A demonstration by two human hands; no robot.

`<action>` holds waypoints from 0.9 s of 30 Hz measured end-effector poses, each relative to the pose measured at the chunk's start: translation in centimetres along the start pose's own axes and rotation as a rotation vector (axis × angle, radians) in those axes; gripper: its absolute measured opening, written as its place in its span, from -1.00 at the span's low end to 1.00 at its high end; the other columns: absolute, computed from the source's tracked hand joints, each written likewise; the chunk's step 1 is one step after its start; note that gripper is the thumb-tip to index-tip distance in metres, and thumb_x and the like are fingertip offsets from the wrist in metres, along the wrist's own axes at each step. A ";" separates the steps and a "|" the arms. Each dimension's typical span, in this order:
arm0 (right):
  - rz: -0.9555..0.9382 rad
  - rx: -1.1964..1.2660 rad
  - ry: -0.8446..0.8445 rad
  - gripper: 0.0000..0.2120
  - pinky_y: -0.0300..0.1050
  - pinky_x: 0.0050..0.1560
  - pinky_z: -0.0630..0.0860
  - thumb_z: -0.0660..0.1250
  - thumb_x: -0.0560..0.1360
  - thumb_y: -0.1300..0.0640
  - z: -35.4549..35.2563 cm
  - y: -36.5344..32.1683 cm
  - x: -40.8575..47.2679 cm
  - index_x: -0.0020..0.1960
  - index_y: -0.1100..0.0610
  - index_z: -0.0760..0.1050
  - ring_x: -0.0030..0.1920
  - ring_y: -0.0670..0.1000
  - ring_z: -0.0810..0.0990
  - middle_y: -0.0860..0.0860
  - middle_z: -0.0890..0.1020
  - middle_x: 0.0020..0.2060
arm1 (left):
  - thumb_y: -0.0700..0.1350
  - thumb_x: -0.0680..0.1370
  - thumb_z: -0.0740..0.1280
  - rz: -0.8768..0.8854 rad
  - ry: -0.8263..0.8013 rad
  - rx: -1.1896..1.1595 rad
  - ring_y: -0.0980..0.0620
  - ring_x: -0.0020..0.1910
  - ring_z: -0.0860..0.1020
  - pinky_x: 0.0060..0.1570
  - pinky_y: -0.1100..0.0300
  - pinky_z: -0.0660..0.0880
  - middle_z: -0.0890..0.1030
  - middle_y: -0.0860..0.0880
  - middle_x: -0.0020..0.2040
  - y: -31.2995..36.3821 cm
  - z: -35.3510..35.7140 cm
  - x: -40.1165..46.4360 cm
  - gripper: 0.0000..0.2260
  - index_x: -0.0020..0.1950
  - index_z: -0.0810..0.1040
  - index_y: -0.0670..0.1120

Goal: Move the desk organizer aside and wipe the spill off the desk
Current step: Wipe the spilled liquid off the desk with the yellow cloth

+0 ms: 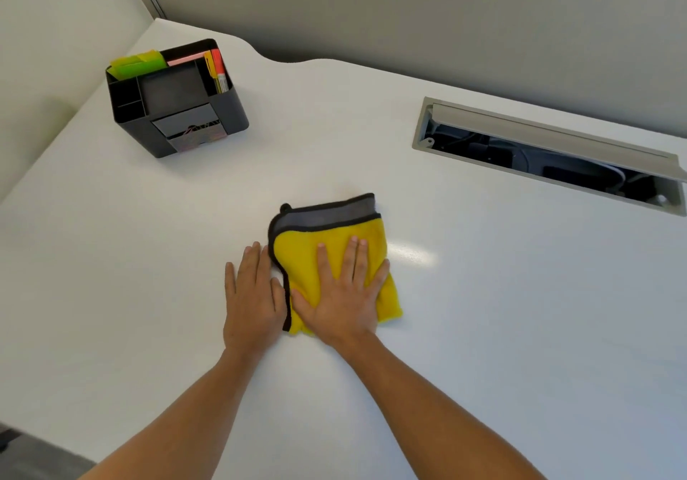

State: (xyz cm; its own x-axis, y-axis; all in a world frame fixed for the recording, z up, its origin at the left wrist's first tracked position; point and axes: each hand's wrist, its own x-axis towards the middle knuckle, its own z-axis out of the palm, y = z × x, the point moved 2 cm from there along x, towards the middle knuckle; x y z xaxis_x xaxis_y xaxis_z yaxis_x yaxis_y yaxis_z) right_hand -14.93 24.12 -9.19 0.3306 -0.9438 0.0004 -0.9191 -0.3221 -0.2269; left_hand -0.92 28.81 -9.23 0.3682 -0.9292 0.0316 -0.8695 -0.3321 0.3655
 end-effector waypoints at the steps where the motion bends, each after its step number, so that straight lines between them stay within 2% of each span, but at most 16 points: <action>1: -0.030 0.000 -0.005 -0.19 0.56 0.39 -0.11 0.01 0.46 -0.46 0.2 -0.4 0.9 0.56 -0.01 0.17 0.56 0.32 0.03 0.34 0.13 0.54 | -0.07 0.57 -0.04 -0.019 0.006 -0.021 -0.15 0.52 0.23 0.52 -0.16 0.04 0.30 -0.23 0.51 -0.1 0.0 0.1 -0.47 0.51 0.22 -0.25; 8: -0.195 -0.007 -0.076 -0.18 0.49 0.40 -0.24 -0.06 0.43 -0.49 0.6 -1.2 6.2 0.58 -0.11 0.04 0.58 0.26 -0.09 0.27 0.04 0.57 | -0.01 0.64 -0.09 -0.062 -0.002 -0.100 -0.02 0.57 0.06 0.55 0.01 -0.11 0.13 -0.16 0.58 0.0 -0.1 0.1 -0.49 0.57 0.06 -0.19; 11: -0.216 -0.016 -0.117 -0.18 0.48 0.40 -0.25 -0.12 0.42 -0.49 0.3 -1.1 8.7 0.59 -0.14 0.00 0.58 0.24 -0.14 0.24 -0.01 0.59 | 0.03 0.64 -0.10 -0.051 -0.010 -0.077 -0.04 0.57 0.06 0.55 0.00 -0.10 0.13 -0.18 0.58 0.1 -0.3 0.1 -0.46 0.56 0.08 -0.21; 14: -0.229 -0.024 -0.143 -0.19 0.46 0.42 -0.25 -0.11 0.42 -0.49 0.1 -0.6 10.8 0.58 -0.16 -0.01 0.59 0.20 -0.15 0.20 -0.03 0.60 | 0.07 0.64 -0.10 -0.043 0.001 -0.051 -0.09 0.56 0.12 0.55 -0.06 -0.04 0.19 -0.20 0.56 0.3 -0.4 0.1 -0.44 0.55 0.13 -0.22; 17: -0.205 -0.017 -0.156 -0.22 0.42 0.44 -0.27 -0.09 0.43 -0.49 -0.3 0.3 12.7 0.57 -0.19 0.01 0.59 0.16 -0.15 0.14 -0.02 0.61 | 0.06 0.63 -0.06 -0.037 0.005 -0.012 -0.15 0.54 0.18 0.53 -0.12 0.02 0.26 -0.24 0.52 0.4 -0.4 0.2 -0.44 0.51 0.21 -0.27; 22: -0.183 -0.006 -0.144 -0.31 0.38 0.47 -0.24 -0.04 0.49 -0.41 -1.1 2.1 14.2 0.57 -0.20 0.04 0.60 0.10 -0.11 0.08 0.01 0.61 | 0.04 0.63 -0.07 -0.040 -0.024 0.023 -0.12 0.55 0.15 0.54 -0.11 0.00 0.26 -0.22 0.53 0.2 -0.3 0.2 -0.45 0.49 0.25 -0.28; 27: 0.008 0.024 -0.093 -0.35 0.36 0.49 -0.20 -0.01 0.52 -0.36 -2.5 7.3 14.4 0.56 -0.19 0.06 0.60 0.10 -0.08 0.07 0.04 0.61 | 0.02 0.62 -0.06 -0.034 -0.029 0.021 -0.11 0.56 0.13 0.54 -0.10 -0.03 0.25 -0.21 0.54 0.2 -0.2 0.2 -0.46 0.50 0.24 -0.27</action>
State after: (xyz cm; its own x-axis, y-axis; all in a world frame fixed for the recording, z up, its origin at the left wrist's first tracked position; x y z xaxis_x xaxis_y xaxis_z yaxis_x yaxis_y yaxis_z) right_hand -17.47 8.01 -8.41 0.3429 -0.9349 -0.0914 -0.9168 -0.3119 -0.2494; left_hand -0.93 28.58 -8.93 0.3884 -0.9215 -0.0077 -0.8634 -0.3668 0.3464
